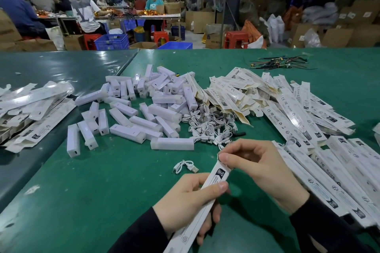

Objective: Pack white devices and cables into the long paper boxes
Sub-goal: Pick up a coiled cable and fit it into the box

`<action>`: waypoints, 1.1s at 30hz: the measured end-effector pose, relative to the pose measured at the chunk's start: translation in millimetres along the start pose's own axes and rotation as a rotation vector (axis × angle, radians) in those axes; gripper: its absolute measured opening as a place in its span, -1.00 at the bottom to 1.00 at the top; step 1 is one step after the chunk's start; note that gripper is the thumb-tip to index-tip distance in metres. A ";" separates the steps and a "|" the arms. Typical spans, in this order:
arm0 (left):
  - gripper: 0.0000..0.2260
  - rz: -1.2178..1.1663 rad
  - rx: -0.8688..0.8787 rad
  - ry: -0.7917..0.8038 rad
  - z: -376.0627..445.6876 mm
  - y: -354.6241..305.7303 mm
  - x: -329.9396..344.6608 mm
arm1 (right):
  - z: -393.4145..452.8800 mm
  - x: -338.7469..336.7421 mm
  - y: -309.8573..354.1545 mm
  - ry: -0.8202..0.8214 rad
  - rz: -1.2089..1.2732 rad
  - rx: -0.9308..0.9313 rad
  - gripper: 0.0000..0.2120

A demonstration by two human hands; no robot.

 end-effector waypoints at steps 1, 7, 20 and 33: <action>-0.62 -0.002 0.001 -0.007 0.3 0.3 -0.3 | 0.1 0.4 -0.2 -0.002 0.005 0.007 -0.83; -0.72 -0.063 0.046 -0.051 3.2 1.0 2.8 | 1.6 -1.7 1.0 -0.026 -0.045 0.015 -0.99; -0.80 -0.073 0.086 -0.018 3.7 1.5 1.1 | 1.9 2.4 -4.4 -0.064 -0.183 -0.028 -0.76; -0.77 -0.273 0.189 -0.139 5.8 -4.0 -0.7 | -1.3 7.7 0.7 -0.002 -0.085 -0.007 -0.88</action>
Point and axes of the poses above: each hand's wrist, its own z-axis towards the middle knuckle, its own x-axis out of the palm, y = z × x, the point moved 1 cm from there along z, towards the middle knuckle, and after that the axes turned 4 degrees about -y, right-handed, at the moved point
